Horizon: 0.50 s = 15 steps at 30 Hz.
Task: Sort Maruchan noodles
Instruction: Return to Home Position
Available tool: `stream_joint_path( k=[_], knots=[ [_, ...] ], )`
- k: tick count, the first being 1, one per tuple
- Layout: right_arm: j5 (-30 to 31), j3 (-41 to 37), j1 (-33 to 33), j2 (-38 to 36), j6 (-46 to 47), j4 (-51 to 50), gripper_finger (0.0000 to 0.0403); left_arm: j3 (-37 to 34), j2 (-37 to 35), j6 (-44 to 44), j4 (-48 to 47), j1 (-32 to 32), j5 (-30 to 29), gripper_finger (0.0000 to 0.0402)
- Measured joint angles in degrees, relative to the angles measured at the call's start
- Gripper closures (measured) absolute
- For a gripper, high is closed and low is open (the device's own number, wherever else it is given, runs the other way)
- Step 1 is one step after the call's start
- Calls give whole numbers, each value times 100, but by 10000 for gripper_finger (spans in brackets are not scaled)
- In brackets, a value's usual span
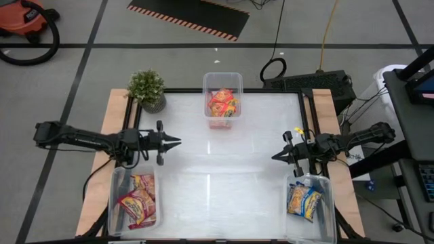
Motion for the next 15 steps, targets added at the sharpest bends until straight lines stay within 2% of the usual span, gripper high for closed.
stream_joint_path(
  k=[10,15],
  knots=[
    [2,-2,0,-2,-168,-19,403,-122,-402,-105,-47,157,4,337],
    [17,-11,0,-70,-301,-35,403,-122,-695,-69,-392,142,2,337]
  ],
)
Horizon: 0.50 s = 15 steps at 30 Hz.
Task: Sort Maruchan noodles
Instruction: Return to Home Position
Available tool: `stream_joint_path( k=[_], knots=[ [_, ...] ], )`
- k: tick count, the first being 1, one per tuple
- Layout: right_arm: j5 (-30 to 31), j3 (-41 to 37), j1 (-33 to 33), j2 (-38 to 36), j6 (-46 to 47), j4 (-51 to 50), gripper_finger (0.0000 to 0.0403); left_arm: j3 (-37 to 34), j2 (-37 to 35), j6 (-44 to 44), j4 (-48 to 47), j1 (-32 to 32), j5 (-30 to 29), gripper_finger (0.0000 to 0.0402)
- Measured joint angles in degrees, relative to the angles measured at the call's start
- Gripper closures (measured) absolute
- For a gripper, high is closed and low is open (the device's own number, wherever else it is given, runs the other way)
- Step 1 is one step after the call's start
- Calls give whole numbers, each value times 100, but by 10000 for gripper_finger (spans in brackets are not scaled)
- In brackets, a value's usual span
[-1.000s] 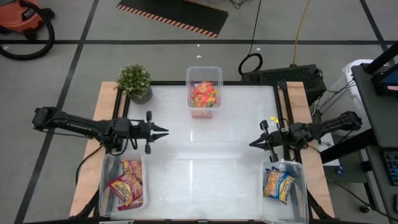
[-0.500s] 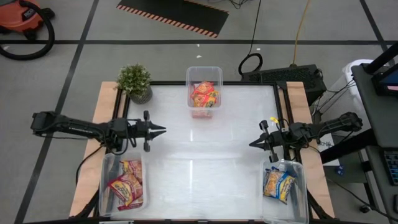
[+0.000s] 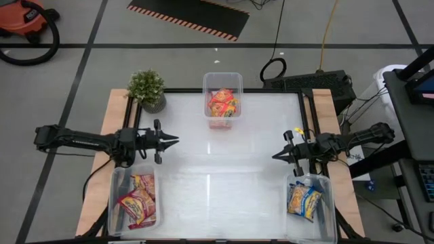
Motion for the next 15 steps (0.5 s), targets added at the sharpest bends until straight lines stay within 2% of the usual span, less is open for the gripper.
stream_joint_path(
  k=[6,12,15],
  knots=[
    [21,-8,0,-396,-176,-211,403,0,-364,-44,-419,0,0,337],
    [333,-11,0,-992,-214,-760,403,0,-543,-81,-596,0,0,337],
    [288,-11,2,-998,-180,-789,403,0,-549,-91,-596,0,0,337]
  ],
)
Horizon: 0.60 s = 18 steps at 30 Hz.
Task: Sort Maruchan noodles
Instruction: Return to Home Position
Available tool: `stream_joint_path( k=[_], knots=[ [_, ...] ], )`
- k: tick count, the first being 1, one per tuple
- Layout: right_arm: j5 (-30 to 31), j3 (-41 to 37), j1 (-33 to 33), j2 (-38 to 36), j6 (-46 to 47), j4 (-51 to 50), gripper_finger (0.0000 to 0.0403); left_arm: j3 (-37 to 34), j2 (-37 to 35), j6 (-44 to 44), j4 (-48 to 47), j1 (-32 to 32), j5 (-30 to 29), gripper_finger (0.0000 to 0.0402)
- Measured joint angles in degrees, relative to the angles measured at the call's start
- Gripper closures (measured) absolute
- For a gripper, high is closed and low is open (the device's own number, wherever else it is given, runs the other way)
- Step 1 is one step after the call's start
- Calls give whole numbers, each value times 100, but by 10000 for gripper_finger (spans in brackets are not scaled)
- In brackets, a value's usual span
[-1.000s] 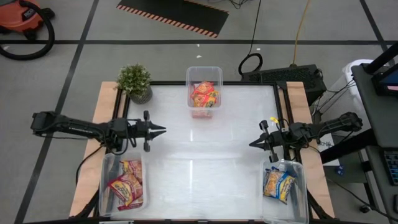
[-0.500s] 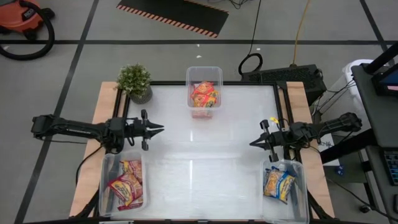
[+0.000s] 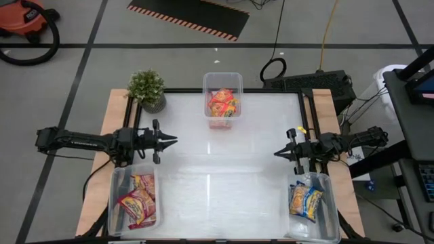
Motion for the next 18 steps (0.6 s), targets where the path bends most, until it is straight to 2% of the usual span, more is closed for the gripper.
stream_joint_path(
  k=[8,14,18],
  knots=[
    [84,2,2,4,-37,117,403,2,0,-17,46,0,0,337],
    [158,74,2,4,-52,780,403,2,0,-34,48,0,0,337],
    [318,106,2,8,-64,652,403,2,0,-34,49,0,0,337]
  ],
)
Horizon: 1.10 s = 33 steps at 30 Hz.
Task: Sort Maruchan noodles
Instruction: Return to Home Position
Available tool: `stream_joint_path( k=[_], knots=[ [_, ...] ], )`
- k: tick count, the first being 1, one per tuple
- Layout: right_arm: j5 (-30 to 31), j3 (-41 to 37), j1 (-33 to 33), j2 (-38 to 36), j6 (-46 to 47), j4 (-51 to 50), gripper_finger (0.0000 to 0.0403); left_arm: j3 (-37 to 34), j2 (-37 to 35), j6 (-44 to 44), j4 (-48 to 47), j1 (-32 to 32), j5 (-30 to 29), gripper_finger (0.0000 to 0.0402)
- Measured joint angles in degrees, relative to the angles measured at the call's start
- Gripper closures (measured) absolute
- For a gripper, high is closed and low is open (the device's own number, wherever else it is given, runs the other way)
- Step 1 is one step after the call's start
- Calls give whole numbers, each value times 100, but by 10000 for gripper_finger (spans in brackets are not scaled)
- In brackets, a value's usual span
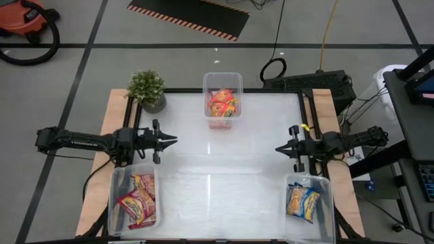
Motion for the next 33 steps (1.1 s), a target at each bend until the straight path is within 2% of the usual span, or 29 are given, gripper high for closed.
stream_joint_path(
  k=[5,11,16,24,29,33],
  knots=[
    [28,-90,-2,2,251,-275,403,0,0,0,3,0,-2,337],
    [427,-121,-4,-3,339,-338,403,2,0,0,3,0,-1,337],
    [-146,-126,-58,-4,161,-356,403,2,0,0,7,0,-2,337],
    [-220,-290,-718,-2,315,-347,403,2,0,-21,140,0,-1,337],
    [-745,-294,-1031,-7,514,-382,403,2,0,-87,143,0,0,337],
    [-640,-294,-1148,48,534,-542,403,2,0,-83,115,0,0,337]
  ],
)
